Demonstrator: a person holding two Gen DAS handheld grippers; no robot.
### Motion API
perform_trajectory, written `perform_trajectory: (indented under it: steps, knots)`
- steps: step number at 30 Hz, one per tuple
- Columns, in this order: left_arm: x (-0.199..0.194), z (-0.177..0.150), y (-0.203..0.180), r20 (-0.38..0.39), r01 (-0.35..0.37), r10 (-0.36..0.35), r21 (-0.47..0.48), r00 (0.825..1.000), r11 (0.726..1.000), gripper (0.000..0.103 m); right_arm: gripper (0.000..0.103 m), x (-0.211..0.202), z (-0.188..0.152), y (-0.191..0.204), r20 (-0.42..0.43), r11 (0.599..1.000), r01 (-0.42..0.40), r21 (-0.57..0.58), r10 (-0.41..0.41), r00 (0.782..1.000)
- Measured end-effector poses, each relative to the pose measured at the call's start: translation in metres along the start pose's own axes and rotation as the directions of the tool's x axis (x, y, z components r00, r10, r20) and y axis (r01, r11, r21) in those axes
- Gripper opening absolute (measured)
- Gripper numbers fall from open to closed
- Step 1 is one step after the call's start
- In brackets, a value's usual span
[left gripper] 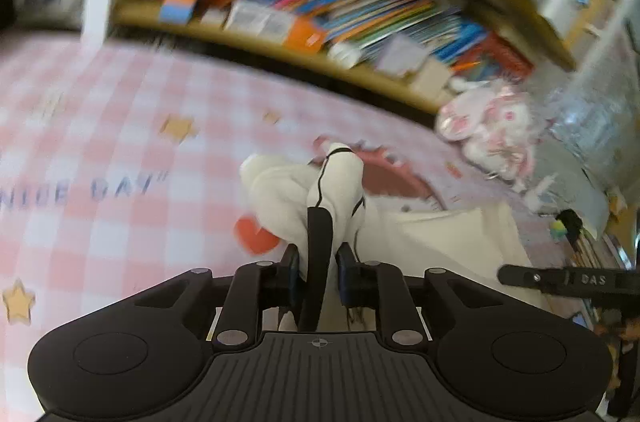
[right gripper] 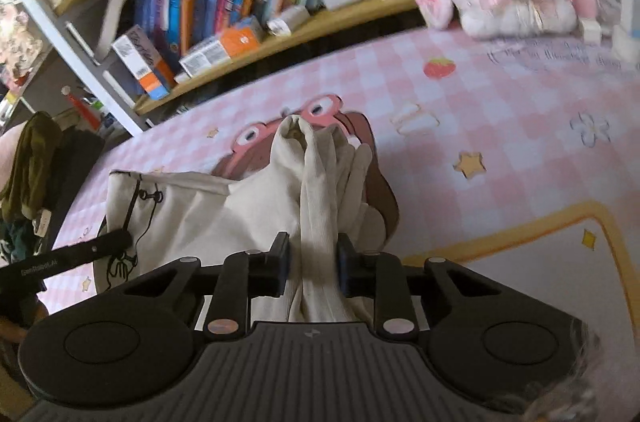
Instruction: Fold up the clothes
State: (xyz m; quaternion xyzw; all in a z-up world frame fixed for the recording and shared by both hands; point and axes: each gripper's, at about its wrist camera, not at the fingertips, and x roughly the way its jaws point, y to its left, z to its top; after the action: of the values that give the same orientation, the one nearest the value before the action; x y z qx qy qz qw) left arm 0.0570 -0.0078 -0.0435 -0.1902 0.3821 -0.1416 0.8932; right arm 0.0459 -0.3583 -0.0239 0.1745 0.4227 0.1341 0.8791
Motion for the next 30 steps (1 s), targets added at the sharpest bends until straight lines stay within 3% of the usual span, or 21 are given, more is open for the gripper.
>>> perform_trajectory:
  steps: [2, 5, 10, 14, 16, 18, 21, 23, 27, 30]
  knots:
    - [0.005, 0.0, 0.009, -0.028, 0.004, -0.005, -0.044, 1.0, 0.999, 0.028, 0.027, 0.003, 0.001, -0.007, -0.021, 0.999, -0.007, 0.048, 0.008, 1.0]
    - [0.009, -0.001, 0.016, -0.045, 0.01, -0.013, -0.071, 0.999, 0.997, 0.036, 0.042, 0.006, 0.001, -0.017, -0.049, 0.993, -0.001, 0.115, 0.007, 0.999]
    - [0.013, -0.005, 0.022, -0.052, 0.023, -0.029, -0.123, 0.998, 0.992, 0.048, 0.052, 0.011, -0.003, -0.028, -0.086, 0.981, -0.007, 0.195, 0.024, 0.996]
    - [0.014, -0.005, 0.022, -0.051, 0.033, -0.04, -0.134, 0.998, 0.99, 0.044, 0.05, 0.012, -0.003, -0.026, -0.09, 0.981, -0.007, 0.193, 0.024, 0.996]
    - [0.015, -0.005, 0.019, -0.055, 0.031, -0.039, -0.126, 0.998, 0.992, 0.026, 0.04, 0.012, -0.003, -0.022, -0.085, 0.984, -0.005, 0.179, 0.021, 0.996]
    - [0.008, -0.005, 0.005, -0.026, 0.023, -0.024, -0.044, 0.999, 0.999, 0.02, 0.028, 0.007, -0.003, -0.012, -0.059, 0.994, 0.0, 0.113, 0.006, 0.998]
    - [-0.001, -0.004, -0.01, 0.0, 0.012, -0.012, 0.064, 1.0, 0.998, 0.02, 0.023, 0.0, -0.003, 0.004, -0.017, 1.0, 0.013, 0.013, -0.012, 1.0]
    - [0.002, -0.004, -0.005, -0.02, 0.011, -0.01, 0.042, 1.0, 0.999, 0.021, 0.023, -0.003, -0.002, 0.012, 0.002, 0.999, 0.022, -0.037, -0.022, 1.0]
    - [0.006, -0.004, 0.01, -0.051, 0.028, -0.029, -0.028, 0.998, 0.999, 0.03, 0.026, 0.007, -0.002, 0.001, -0.043, 0.999, 0.033, 0.022, -0.032, 0.999]
    - [0.009, -0.006, 0.016, -0.064, 0.033, -0.037, -0.059, 0.997, 0.998, 0.036, 0.036, 0.011, -0.002, -0.004, -0.062, 0.998, 0.042, 0.052, -0.039, 0.997]
